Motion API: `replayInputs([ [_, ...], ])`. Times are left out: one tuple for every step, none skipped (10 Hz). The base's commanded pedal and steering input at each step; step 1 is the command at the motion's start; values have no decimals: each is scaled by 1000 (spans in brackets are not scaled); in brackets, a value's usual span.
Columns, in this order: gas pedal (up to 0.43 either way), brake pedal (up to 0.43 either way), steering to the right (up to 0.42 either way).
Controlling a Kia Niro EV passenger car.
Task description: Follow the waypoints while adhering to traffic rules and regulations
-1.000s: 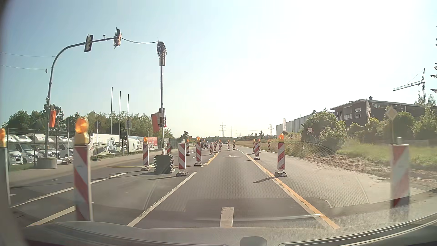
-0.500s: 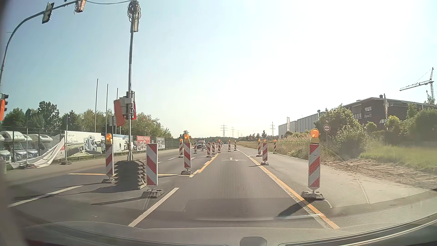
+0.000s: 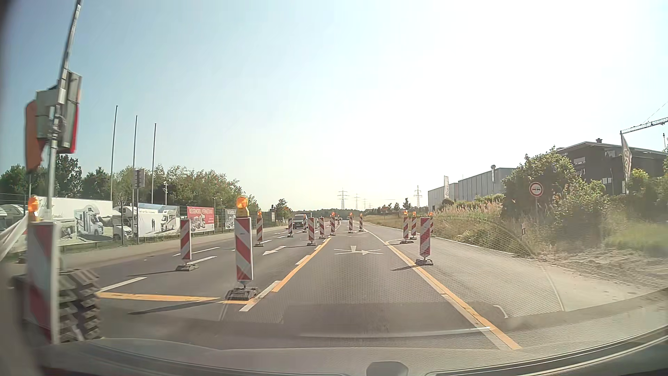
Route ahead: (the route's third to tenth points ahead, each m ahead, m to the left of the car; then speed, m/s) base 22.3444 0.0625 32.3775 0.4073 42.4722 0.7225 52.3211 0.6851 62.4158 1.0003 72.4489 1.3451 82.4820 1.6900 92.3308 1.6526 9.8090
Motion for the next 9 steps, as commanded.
replayInputs([
  [157,18,0],
  [130,18,-1],
  [130,18,0],
  [118,18,-1],
  [118,18,0],
  [118,18,-1],
  [118,18,0],
  [118,18,0],
  [118,18,0],
])
